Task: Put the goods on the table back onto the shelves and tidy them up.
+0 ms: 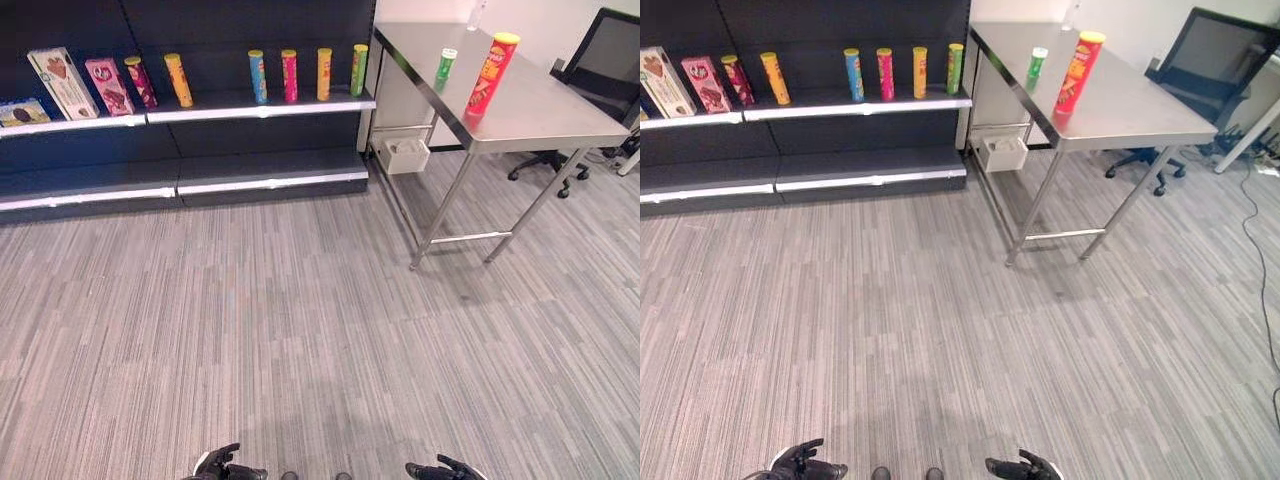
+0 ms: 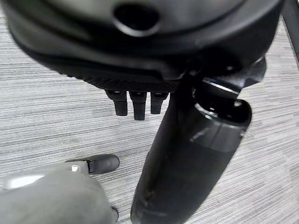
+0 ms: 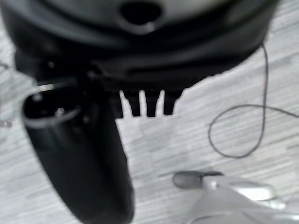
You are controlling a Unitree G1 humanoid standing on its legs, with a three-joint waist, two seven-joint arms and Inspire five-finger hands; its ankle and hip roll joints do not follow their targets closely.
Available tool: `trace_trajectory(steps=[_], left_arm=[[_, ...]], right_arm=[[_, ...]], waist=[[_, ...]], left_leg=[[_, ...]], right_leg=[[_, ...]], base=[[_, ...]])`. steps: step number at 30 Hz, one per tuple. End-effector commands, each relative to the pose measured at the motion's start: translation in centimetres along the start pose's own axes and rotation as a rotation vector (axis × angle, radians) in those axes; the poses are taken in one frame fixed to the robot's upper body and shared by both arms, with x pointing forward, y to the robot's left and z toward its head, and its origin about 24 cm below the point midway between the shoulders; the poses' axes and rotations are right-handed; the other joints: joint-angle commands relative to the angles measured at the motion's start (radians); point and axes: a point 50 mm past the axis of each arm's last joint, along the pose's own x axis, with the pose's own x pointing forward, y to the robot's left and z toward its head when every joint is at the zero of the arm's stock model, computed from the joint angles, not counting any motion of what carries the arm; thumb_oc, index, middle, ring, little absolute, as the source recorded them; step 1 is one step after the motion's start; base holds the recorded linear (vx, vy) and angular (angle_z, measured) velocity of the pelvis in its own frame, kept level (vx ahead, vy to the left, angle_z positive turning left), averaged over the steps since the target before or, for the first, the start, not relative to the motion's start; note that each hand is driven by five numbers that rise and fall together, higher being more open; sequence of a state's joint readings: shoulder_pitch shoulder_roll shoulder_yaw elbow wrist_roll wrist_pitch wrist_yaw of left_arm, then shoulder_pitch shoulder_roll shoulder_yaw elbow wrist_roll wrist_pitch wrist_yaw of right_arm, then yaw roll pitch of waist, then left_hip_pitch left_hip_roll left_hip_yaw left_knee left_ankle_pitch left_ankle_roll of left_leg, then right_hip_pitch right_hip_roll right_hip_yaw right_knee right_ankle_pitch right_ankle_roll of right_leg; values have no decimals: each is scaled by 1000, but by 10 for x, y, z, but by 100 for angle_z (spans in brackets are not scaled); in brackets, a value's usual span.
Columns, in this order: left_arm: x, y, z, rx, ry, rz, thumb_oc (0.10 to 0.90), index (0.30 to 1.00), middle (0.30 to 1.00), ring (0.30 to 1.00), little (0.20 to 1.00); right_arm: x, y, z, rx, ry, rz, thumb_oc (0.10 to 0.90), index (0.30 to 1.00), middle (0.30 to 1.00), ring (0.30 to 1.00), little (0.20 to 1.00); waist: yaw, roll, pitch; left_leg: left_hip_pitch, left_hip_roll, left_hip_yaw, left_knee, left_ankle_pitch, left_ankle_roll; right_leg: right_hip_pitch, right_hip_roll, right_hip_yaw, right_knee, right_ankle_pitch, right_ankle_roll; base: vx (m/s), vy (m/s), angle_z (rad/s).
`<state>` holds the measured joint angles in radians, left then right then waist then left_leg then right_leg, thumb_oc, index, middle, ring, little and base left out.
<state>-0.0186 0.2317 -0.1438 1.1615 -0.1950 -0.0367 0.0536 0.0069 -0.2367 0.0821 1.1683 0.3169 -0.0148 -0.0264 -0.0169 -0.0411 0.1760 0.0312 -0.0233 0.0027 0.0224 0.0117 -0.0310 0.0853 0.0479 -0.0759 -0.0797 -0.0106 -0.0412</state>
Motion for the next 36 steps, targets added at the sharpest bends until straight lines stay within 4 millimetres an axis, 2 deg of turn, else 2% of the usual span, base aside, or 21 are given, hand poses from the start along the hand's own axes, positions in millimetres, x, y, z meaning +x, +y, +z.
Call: trace_trajectory(steps=[1,2,3,5,6,9,10,11,13,15,16,17,18,20,22,23,25,26,27,31,36], left_arm=[[2,13,31,-42,-120,23,800,900,900,900,900],[2,13,31,-42,-120,23,800,900,900,900,900],[2,13,27,-44,-103,30,800,900,900,900,900],[2,12,24,-49,-96,26,800,900,900,900,900],[1,10,18,-56,-78,21,800,900,900,900,900],[0,6,11,-56,-60,13,800,900,900,900,900],[0,4,7,-41,-41,10,800,900,900,900,900],[0,5,3,-44,-26,15,800,900,900,900,900],[-1,5,-4,-44,-6,15,800,900,900,900,900],[-2,11,-9,-10,19,35,800,900,900,900,900],[-1,18,-5,-14,8,51,800,900,900,900,900],[0,22,3,-17,-14,62,800,900,900,900,900],[0,25,6,-17,-23,70,800,900,900,900,900],[0,29,8,-17,-25,87,800,900,900,900,900],[1,29,13,-16,-41,92,800,900,900,900,900],[2,26,16,-2,-49,82,800,900,900,900,900],[2,24,18,12,-57,77,800,900,900,900,900],[2,24,18,12,-57,77,800,900,900,900,900],[2,20,20,37,-66,65,800,900,900,900,900],[3,17,21,58,-76,53,800,900,900,900,900],[3,10,22,49,-84,33,800,900,900,900,900]], right_arm=[[-2,-25,28,-49,-124,-50,800,900,900,900,900],[-2,-25,29,-49,-124,-51,800,900,900,900,900],[-2,-28,31,-50,-129,-58,800,900,900,900,900],[-2,-29,30,-55,-128,-59,800,900,900,900,900],[-3,-30,30,-58,-129,-61,800,900,900,900,900],[-2,-32,33,-72,-138,-70,800,900,900,900,900],[-2,-34,32,-83,-123,-88,800,900,900,900,900],[-2,-34,31,-81,-122,-83,800,900,900,900,900],[-2,-34,24,-97,-103,-80,800,900,900,900,900],[-3,-36,13,-80,-66,-87,800,900,900,900,900],[-3,-35,13,-80,-63,-83,800,900,900,900,900],[-2,-31,20,-77,-88,-75,800,900,900,900,900],[-1,-29,24,-77,-97,-71,800,900,900,900,900],[-1,-25,24,-67,-99,-68,800,900,900,900,900],[-1,-24,26,-59,-105,-66,800,900,900,900,900],[-1,-24,28,-68,-107,-66,800,900,900,900,900],[0,-24,29,-82,-104,-64,800,900,900,900,900],[0,-24,29,-82,-104,-64,800,900,900,900,900],[0,-24,26,-96,-92,-61,800,900,900,900,900],[-1,-27,20,-107,-67,-66,800,900,900,900,900],[-2,-39,16,-117,-51,-91,800,900,900,900,900]], waist=[[9,-42,48],[8,-40,46],[13,-47,64],[18,-44,61],[27,-40,53],[61,-16,43],[76,-11,24],[73,-6,6],[79,10,-17],[83,-11,-47],[75,-13,-32],[64,10,-8],[58,21,5],[49,36,12],[32,39,17],[21,27,14],[4,15,21],[5,17,24],[-15,6,22],[-20,-6,20],[-17,-13,-12]], left_leg=[[-196,70,-13,410,17,-46],[-202,72,-16,417,14,-46],[-274,58,-1,472,6,-24],[-294,40,6,419,-17,-17],[-312,27,11,334,-15,-16],[-320,13,1,21,93,-37],[-358,5,12,-106,124,-61],[-342,10,23,-110,117,-60],[-301,9,23,-110,190,-56],[-240,-10,39,-93,165,-26],[-176,-19,51,-88,125,7],[-121,-5,60,-96,101,34],[-99,2,66,-100,91,45],[-60,9,63,-107,67,51],[-9,15,63,-110,21,40],[12,4,65,-110,-6,29],[51,-9,49,-110,-35,24],[56,-6,49,-110,-38,24],[92,-14,22,-110,-64,19],[140,-11,-16,-109,-103,11],[154,42,-46,-43,-130,-19]], right_leg=[[-15,-56,21,79,-42,91],[-17,-54,20,79,-42,91],[-13,-55,23,84,-48,83],[1,-53,27,72,-56,87],[16,-46,29,56,-63,93],[75,-25,44,30,-98,101],[132,-22,70,12,-129,103],[146,-21,80,10,-138,109],[169,-35,87,33,-167,115],[144,-109,96,182,-128,169],[55,-140,111,397,14,197],[-71,-161,86,618,131,193],[-124,-178,62,692,146,179],[-179,-203,13,728,83,164],[-214,-209,-62,531,1,160],[-238,-208,-89,324,16,181],[-243,-183,-66,157,63,206],[-236,-180,-67,152,64,206],[-273,-146,-6,52,109,230],[-261,-124,34,6,129,233],[-189,-109,8,17,130,199]], base=[[-17,-182,14],[58,-187,15],[163,-65,18],[206,-22,9],[264,32,-6],[458,99,-3],[619,137,6],[641,186,5],[526,228,-95],[591,284,-117],[480,305,-107],[399,302,-84],[243,217,-51],[316,113,16],[467,-34,33],[406,-126,19],[326,-98,-24],[367,-96,-27],[353,-103,-7],[283,-141,68],[250,-255,28]])
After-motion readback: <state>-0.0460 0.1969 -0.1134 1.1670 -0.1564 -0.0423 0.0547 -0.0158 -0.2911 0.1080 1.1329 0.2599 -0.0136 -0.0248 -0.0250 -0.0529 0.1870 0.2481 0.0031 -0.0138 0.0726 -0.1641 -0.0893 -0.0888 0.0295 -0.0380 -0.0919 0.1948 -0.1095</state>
